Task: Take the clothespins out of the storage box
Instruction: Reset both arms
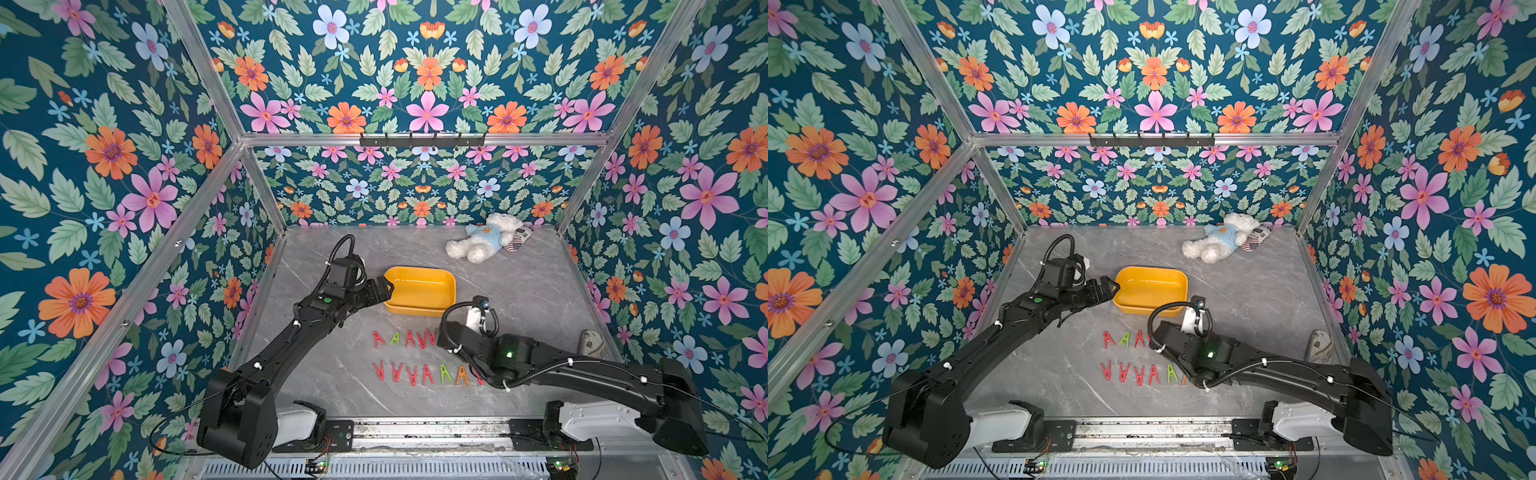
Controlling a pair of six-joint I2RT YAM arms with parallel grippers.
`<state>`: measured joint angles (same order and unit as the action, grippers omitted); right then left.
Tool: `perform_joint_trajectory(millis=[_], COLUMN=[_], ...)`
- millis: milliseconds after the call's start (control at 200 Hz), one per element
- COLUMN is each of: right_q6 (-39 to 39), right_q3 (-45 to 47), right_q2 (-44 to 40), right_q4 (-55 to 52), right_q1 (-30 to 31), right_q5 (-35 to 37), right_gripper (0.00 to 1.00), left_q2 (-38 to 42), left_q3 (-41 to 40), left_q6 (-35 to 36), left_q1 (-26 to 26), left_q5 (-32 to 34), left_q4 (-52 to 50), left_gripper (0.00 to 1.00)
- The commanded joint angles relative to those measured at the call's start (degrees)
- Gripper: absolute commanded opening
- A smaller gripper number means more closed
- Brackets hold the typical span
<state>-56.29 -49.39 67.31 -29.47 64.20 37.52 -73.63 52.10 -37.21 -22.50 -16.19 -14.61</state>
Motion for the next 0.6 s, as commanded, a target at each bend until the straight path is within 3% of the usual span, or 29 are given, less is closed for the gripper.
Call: perform_joint_trajectory(millis=[0,120,180,290,355,595], right_q6=[9.91,18.17,24.17,27.24,30.52,40.31], right_q3=[3.78,10.80,14.01,17.02,18.27,21.70], right_q2=[-5.32,-13.15,-16.47,-19.41,-19.30,-13.11], right_q4=[9.27,20.32,26.75,30.30,32.88,41.42], right_q1=[-3.65,-5.96,-10.09,-20.03,-25.10,-35.85], right_q5=[3.98,10.46,7.93,2.53,-1.10,-4.12], right_gripper=[0.99,0.99,0.99,0.99,0.99,0.99], left_q2=[0.17,0.15,0.23,0.49,0.91,4.46], left_q3=[0.67,1.38,1.77,1.54,0.81,-5.96], left_q6=[-1.43,-0.96,-0.59,-0.61,-0.49,1.50], left_q1=[0.08,0.10,0.15,0.15,0.19,0.25], left_q5=[6.59,11.44,14.65,20.47,24.40,39.31], left_q4=[2.10,2.31,2.37,3.20,3.93,9.88], left_gripper=[1.00,1.00,1.00,1.00,1.00,1.00])
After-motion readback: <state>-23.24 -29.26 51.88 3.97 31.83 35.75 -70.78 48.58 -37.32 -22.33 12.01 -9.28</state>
